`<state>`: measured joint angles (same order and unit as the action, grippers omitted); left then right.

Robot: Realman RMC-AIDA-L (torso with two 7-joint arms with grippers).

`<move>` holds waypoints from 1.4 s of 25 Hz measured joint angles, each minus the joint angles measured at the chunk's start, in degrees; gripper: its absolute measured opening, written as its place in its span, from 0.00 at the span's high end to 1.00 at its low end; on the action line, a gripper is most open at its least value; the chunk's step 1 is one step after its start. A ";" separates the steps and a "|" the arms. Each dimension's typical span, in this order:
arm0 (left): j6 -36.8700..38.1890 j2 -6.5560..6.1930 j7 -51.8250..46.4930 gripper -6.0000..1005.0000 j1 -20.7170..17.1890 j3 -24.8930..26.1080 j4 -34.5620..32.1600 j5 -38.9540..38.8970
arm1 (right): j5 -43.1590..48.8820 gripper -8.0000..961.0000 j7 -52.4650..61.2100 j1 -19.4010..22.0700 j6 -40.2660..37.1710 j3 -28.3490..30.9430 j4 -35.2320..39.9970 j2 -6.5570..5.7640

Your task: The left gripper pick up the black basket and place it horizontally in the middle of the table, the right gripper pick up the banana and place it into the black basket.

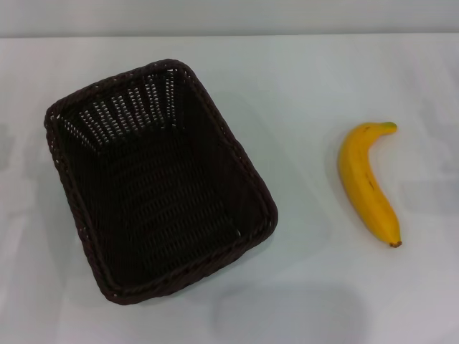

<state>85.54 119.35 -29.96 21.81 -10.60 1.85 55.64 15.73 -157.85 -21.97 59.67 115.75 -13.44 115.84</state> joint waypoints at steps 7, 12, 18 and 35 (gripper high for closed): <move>0.03 0.00 0.00 0.12 -0.02 0.13 0.00 -0.06 | 0.00 0.12 0.00 0.00 0.01 -0.01 0.00 0.00; 0.04 0.00 0.00 0.12 -0.02 0.15 0.00 -0.09 | 0.00 0.12 0.00 0.00 0.01 -0.08 0.00 0.00; 0.07 0.00 0.00 0.12 -0.02 0.15 0.00 -0.16 | 0.00 0.12 0.00 0.00 0.00 -0.09 0.00 0.07; 0.86 -0.08 -0.87 0.12 -0.05 -0.17 -0.51 0.15 | 0.00 0.12 0.00 -0.05 0.00 -0.08 0.00 0.09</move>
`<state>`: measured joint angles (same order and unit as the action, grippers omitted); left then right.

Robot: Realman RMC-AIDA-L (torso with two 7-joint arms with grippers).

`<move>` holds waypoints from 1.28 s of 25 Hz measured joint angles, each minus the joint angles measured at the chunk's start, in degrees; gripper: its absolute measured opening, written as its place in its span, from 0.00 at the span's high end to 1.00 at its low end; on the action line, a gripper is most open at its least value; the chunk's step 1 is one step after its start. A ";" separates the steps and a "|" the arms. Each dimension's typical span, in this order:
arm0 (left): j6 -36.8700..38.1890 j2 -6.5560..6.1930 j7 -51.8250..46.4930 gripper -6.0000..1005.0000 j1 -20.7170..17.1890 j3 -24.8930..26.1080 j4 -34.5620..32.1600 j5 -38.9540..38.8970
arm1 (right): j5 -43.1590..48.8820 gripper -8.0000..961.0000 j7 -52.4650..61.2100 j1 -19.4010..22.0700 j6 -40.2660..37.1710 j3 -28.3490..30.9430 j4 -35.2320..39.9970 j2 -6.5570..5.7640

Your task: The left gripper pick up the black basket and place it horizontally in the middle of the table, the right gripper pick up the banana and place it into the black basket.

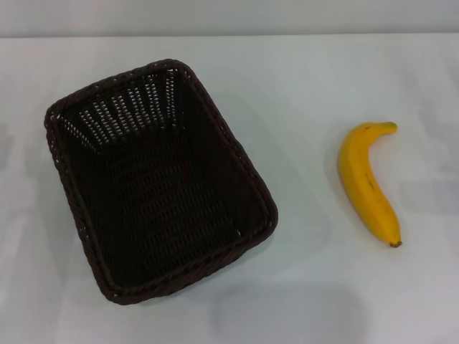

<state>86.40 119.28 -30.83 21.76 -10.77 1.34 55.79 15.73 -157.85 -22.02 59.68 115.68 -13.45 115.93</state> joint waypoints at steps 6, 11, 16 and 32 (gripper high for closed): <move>-0.71 -0.55 -16.72 0.11 -2.51 -3.23 -11.28 7.84 | -0.07 0.12 -0.31 -0.12 -0.22 0.72 -0.21 -0.26; -4.55 -2.78 -44.00 0.12 -4.97 -5.95 -28.63 18.10 | -0.10 0.12 -0.27 -0.34 -0.02 1.83 -0.65 -0.36; -6.04 -9.15 -67.07 0.12 -3.40 -6.55 -40.07 34.20 | -0.37 0.12 -0.09 -0.44 0.13 1.92 -0.79 -0.26; 2.38 -25.42 -92.48 0.16 14.44 -30.19 -52.75 63.84 | -1.43 0.12 -0.05 -0.97 2.35 1.92 -1.18 -0.30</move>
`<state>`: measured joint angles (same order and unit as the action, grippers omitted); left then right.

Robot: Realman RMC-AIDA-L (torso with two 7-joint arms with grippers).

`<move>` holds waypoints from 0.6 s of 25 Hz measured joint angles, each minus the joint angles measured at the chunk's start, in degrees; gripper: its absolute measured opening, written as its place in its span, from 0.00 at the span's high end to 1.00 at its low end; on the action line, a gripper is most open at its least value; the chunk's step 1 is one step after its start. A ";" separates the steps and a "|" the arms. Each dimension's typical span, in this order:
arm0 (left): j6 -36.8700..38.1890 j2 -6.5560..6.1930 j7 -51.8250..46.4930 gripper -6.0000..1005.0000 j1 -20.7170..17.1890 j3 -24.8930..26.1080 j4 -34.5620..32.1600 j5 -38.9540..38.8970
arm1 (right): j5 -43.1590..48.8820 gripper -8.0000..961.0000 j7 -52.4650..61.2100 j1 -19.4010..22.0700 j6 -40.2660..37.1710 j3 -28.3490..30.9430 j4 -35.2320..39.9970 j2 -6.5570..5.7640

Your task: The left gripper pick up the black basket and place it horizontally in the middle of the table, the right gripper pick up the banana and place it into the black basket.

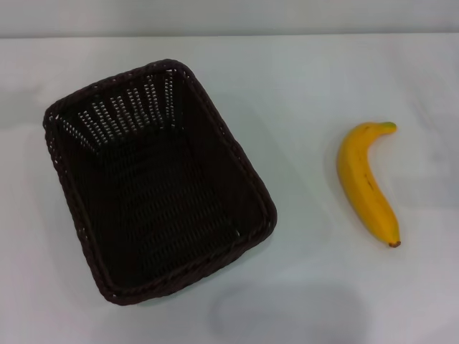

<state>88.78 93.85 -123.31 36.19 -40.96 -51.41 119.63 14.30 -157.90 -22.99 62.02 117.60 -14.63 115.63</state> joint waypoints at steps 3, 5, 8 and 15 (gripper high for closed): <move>0.84 0.09 1.82 0.23 0.93 -3.47 0.55 0.90 | -0.01 0.12 0.03 -0.71 0.38 -0.09 -0.11 0.19; 0.88 0.22 3.19 0.27 1.43 -5.34 1.83 1.31 | -0.01 0.12 0.26 -0.84 1.16 -0.30 -0.12 0.32; 0.79 1.16 6.36 0.27 3.45 -6.46 4.98 3.46 | -0.01 0.12 1.84 -0.40 2.86 -0.42 0.24 0.38; 0.51 3.41 13.47 0.26 4.30 -6.92 6.64 6.20 | 0.02 0.12 3.90 0.92 4.55 -0.65 0.54 0.39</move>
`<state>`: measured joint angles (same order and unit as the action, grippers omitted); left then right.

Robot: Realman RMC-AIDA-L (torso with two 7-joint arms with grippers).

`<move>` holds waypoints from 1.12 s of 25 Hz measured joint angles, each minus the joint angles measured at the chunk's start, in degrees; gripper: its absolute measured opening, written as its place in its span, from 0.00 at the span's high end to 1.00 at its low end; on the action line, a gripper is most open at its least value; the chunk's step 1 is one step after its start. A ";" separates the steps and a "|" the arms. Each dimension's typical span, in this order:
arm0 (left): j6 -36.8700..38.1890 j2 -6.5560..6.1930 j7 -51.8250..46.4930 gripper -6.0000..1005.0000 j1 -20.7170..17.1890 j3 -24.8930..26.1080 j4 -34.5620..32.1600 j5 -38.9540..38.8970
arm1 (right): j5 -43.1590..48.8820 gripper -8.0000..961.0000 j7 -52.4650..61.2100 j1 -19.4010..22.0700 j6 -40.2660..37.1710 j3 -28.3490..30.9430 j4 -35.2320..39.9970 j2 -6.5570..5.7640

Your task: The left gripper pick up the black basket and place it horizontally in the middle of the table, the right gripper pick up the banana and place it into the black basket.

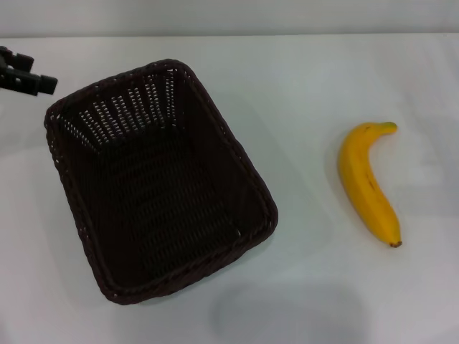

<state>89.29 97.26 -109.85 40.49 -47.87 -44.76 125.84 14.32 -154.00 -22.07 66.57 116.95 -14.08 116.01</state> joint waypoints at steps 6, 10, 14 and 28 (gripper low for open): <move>-1.15 1.04 5.20 0.26 -0.03 -0.09 2.24 1.41 | 0.01 0.12 2.24 0.59 0.01 0.31 0.19 -0.04; -3.74 1.79 8.03 0.26 -0.54 -0.17 2.98 2.49 | 0.01 0.12 3.87 0.99 0.01 0.41 0.20 -0.08; -5.52 2.32 10.36 0.26 -0.59 -0.10 4.15 2.92 | 0.01 0.12 4.68 1.21 -0.21 0.49 0.20 -0.09; -8.60 3.79 13.54 0.27 -0.49 -0.18 7.10 3.31 | -0.45 0.12 5.34 1.41 -0.55 0.56 0.54 -0.12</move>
<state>80.69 101.05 -96.30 40.00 -48.05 -37.66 129.15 13.87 -148.66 -20.66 66.01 117.51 -13.54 115.89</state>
